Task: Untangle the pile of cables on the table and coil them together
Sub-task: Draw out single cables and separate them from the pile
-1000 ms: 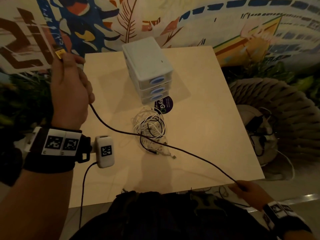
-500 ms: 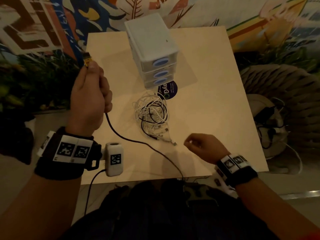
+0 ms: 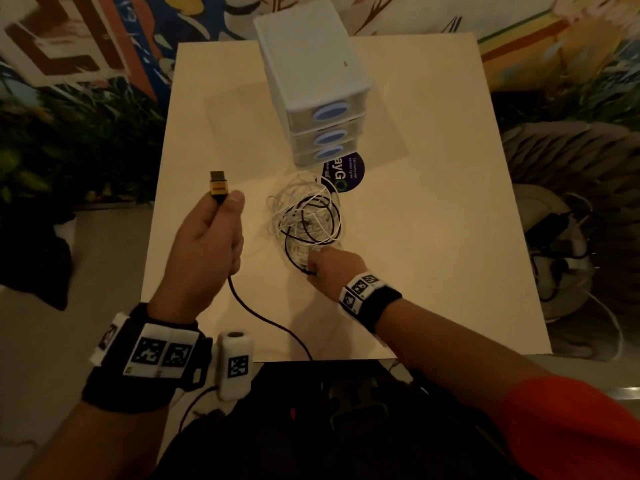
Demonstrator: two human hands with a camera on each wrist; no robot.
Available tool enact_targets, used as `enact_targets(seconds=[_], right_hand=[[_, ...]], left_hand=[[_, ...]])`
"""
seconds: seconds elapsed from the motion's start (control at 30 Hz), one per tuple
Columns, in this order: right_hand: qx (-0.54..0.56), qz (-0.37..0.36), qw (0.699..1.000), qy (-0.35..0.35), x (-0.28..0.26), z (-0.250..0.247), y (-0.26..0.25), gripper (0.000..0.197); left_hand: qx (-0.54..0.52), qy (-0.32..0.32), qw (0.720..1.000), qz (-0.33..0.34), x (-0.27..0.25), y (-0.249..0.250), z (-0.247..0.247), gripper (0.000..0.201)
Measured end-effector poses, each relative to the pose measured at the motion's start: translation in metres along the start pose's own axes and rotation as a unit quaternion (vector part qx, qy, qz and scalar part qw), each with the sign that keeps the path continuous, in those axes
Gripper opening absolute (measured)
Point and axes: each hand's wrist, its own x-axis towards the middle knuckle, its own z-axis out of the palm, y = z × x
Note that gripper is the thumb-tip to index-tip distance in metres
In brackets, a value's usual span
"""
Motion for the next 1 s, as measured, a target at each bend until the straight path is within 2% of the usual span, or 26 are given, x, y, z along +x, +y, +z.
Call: enact_targets(seconds=[0.1,0.17,0.27,0.33,0.43,0.53,0.6,0.73,0.83,0.9,1.0], right_hand=[[0.015,-0.002,1.0,-0.004,0.002,-0.004,-0.001,0.03],[0.068,0.004,0.998,-0.006,-0.001,-0.012,0.001,0.025],[0.193,0.026,0.98,0.032,-0.018,-0.03,0.01,0.017],[0.239,0.038,0.968,0.064,-0.032,-0.037,0.019,0.016],[0.204,0.047,0.977,0.025,-0.041,-0.033,0.028,0.015],[0.165,0.029,0.986,-0.023,-0.035,-0.021,0.026,0.018],[0.163,0.039,0.986,0.014,-0.025,-0.024,0.023,0.019],[0.171,0.082,0.974,0.126,-0.002,-0.041,0.018,0.024],[0.148,0.114,0.976,0.109,0.014,-0.05,0.018,0.032],[0.13,0.12,0.98,0.088,0.022,-0.053,0.02,0.027],[0.159,0.098,0.978,0.095,0.023,-0.054,0.023,0.016]], left_hand=[[0.029,-0.01,0.999,-0.011,0.015,-0.011,-0.005,0.03],[0.073,-0.032,0.997,-0.018,0.023,-0.021,-0.009,0.028],[0.109,-0.063,0.991,-0.038,0.031,-0.036,-0.009,0.029],[0.127,-0.072,0.988,-0.048,0.035,-0.046,-0.005,0.033],[0.167,-0.095,0.98,-0.041,0.041,-0.06,0.002,0.033],[0.195,-0.127,0.972,-0.037,0.049,-0.07,0.007,0.051],[0.205,-0.129,0.97,-0.034,0.055,-0.075,0.01,0.05],[0.229,-0.119,0.965,-0.045,0.064,-0.082,0.017,0.035],[0.242,-0.119,0.962,-0.05,0.068,-0.084,0.02,0.033],[0.237,-0.121,0.962,-0.057,0.071,-0.085,0.023,0.028],[0.231,-0.113,0.964,-0.058,0.074,-0.087,0.026,0.028]])
